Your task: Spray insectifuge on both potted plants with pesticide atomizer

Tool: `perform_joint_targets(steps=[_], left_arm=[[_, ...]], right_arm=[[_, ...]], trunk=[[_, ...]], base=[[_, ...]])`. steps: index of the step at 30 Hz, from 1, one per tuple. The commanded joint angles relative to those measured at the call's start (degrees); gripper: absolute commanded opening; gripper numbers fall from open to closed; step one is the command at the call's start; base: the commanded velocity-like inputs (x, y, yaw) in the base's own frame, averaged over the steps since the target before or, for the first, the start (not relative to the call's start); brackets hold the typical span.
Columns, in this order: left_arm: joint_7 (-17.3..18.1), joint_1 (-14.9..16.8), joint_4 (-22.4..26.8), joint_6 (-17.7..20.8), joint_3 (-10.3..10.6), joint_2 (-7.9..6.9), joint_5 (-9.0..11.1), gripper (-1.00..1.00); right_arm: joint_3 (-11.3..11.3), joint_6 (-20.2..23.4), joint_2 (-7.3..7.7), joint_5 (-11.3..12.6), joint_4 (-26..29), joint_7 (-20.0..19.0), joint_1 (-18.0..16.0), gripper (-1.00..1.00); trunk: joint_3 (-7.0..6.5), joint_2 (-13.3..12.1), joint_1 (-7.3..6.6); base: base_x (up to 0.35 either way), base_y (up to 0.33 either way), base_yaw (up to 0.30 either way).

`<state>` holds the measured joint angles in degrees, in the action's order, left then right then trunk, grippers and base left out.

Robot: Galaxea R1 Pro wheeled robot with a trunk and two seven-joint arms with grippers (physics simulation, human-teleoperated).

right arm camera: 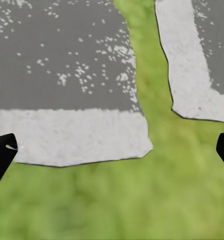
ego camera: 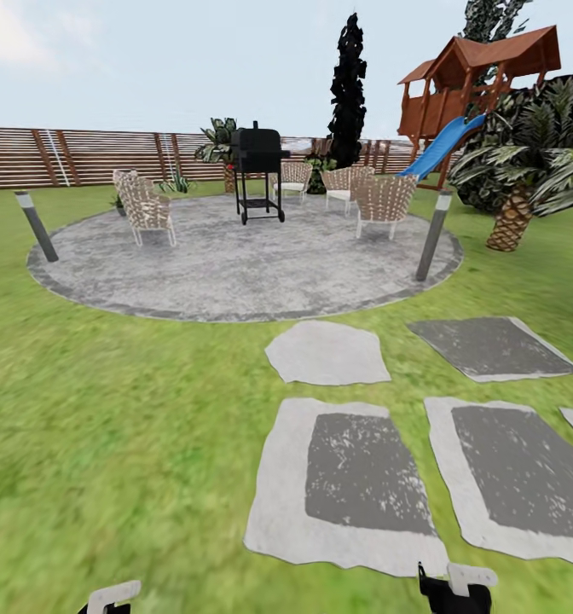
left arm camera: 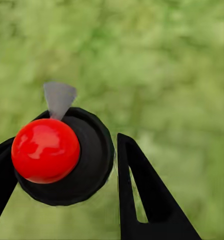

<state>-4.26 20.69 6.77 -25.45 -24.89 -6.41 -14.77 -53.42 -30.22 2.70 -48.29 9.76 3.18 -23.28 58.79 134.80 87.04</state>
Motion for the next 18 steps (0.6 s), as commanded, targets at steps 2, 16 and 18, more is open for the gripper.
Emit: perform_joint_targets(steps=[2, 16, 18], left_arm=[[-0.4, 0.0, -0.1, -0.2, -0.2, 0.0, -0.6, -1.0], [-0.4, 0.0, -0.1, -0.2, -0.2, 0.0, -0.5, -1.0], [-0.4, 0.0, -0.1, -0.2, -0.2, 0.0, -0.6, -1.0]], right_arm=[[-0.3, -0.2, -0.01, -0.6, -0.1, 0.3, 0.0, 1.0], [-0.3, -0.2, 0.0, -0.8, -0.1, 0.3, -0.1, 1.0], [-0.3, -0.2, -0.03, -0.8, -0.1, 0.3, -0.1, 1.0]], trunk=[[0.05, 0.0, 0.02], [0.05, 0.0, 0.02], [0.07, 0.0, 0.02]], base=[[0.326, 0.0, 0.0], [0.326, -0.009, 0.0], [0.32, -0.108, 0.078]])
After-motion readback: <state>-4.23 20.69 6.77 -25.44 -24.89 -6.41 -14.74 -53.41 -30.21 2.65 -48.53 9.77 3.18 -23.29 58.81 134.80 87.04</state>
